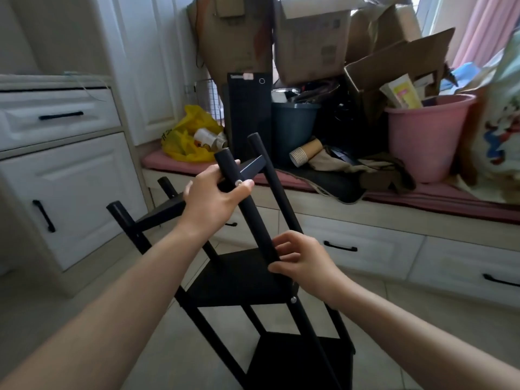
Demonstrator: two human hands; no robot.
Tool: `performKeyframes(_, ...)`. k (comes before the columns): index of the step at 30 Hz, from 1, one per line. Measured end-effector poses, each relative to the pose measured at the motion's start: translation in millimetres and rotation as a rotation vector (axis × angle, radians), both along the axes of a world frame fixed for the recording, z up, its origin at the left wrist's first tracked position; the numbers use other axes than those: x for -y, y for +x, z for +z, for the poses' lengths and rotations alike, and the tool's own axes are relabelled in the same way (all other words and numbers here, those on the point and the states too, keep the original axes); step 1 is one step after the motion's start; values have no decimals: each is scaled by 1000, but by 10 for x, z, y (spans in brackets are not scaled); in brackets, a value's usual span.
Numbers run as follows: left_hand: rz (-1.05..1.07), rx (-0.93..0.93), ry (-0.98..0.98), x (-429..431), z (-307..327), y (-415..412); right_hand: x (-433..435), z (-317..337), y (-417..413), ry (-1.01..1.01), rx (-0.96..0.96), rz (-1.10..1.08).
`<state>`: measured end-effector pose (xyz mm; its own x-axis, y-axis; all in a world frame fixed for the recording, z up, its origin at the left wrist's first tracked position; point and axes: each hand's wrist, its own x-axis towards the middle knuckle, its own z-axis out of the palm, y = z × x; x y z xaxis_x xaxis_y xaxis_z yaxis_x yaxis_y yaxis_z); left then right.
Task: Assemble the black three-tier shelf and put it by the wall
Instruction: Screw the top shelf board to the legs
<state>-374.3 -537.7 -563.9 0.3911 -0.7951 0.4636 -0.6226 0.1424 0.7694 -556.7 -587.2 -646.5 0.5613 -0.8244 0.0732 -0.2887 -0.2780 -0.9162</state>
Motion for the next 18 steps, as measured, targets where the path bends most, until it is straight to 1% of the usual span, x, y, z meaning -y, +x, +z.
performKeyframes(4,-80,19,-43,-63,15,-252,-1,19,-290,70,83,-35)
performKeyframes(8,-165,-7,1,-139,58,-409,191,18,-562,34,214,-287)
performKeyframes(11,-214,-3,18,-192,42,-508,271,-91,-711,6,229,-413)
performKeyframes(13,-226,-6,10,-231,13,-570,266,-194,-763,-6,202,-418)
performKeyframes(18,-214,-17,-23,-348,-46,-672,254,-251,-849,-54,110,-333)
